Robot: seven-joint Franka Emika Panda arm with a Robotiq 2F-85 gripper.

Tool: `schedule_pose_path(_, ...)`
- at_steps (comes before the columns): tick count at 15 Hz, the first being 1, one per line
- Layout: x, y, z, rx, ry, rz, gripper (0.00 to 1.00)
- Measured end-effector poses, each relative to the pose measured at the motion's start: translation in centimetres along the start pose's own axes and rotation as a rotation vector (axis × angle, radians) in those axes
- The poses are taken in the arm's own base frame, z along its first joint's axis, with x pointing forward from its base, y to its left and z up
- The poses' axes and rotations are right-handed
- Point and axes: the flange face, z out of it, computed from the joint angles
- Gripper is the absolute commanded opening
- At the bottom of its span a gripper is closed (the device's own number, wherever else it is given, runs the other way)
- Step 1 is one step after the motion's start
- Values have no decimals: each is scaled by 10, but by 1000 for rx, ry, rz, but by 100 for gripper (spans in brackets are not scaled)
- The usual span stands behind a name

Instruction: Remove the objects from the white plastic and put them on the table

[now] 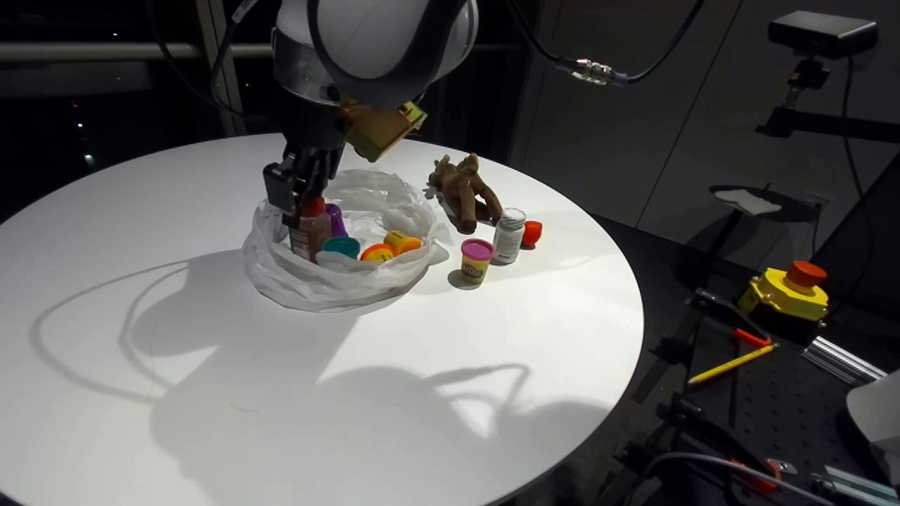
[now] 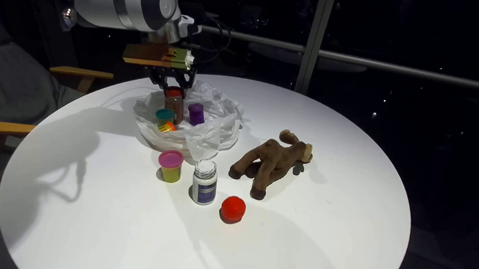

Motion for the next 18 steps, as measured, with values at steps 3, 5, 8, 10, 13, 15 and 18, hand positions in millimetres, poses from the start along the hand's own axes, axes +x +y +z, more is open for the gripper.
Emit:
schedule_pose_path(3, 1, 0, -1, -19, 4, -9, 20)
schedule_pose_path(5, 5, -9, -7, -28, 8, -18, 19)
schedule_pose_path(8, 14, -31, -31, -54, 6, -30, 19)
schedule_pose_path(10, 19, -45, -56, -79, 3, -31, 20)
schedule_pose_path(13, 16, -59, -94, -115, 5, -21, 20)
schedule_pose_path(15, 4, -63, -112, -133, -21, -3, 20)
schedule_pose_path(18, -25, -72, -120, -138, -104, 17, 20)
